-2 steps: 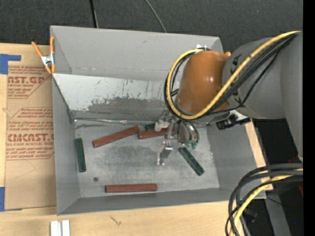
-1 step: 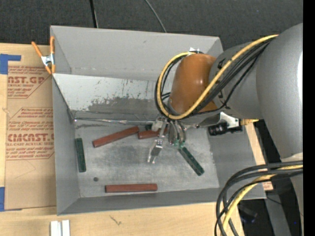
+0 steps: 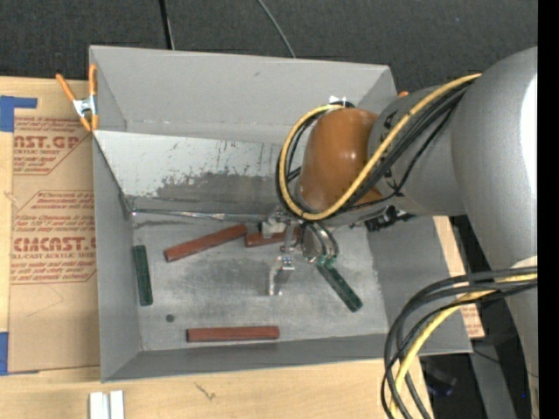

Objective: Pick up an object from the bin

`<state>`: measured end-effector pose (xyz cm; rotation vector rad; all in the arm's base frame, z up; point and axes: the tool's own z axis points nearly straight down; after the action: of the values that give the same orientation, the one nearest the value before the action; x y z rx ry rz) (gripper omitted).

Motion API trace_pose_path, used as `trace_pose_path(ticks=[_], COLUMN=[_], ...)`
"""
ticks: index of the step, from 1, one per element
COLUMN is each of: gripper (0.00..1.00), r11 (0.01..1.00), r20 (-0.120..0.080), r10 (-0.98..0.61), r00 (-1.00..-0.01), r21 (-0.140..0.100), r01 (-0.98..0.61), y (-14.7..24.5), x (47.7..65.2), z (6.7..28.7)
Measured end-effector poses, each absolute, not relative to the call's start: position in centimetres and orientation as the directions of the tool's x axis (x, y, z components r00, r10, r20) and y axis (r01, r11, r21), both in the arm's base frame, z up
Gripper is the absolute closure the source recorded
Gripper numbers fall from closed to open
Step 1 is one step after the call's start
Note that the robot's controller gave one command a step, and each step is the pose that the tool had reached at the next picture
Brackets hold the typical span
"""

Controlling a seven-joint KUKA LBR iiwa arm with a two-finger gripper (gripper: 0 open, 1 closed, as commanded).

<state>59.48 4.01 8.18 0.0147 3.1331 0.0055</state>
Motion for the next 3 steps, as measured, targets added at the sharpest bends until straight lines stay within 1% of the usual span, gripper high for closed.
trace_pose_path(ticks=[1,2,3], gripper=[0.0,0.0,0.0], r11=[1.0,0.987,0.987], r20=[-0.016,-0.006,-0.01], r10=[0.013,0.159,0.161], r00=[-1.0,-0.987,-0.987], r21=[0.005,0.001,0.004], r01=[0.013,0.159,0.161], y=[4.0,7.2,12.5], x=[60.0,56.6,58.2], z=[8.1,10.1,8.4])
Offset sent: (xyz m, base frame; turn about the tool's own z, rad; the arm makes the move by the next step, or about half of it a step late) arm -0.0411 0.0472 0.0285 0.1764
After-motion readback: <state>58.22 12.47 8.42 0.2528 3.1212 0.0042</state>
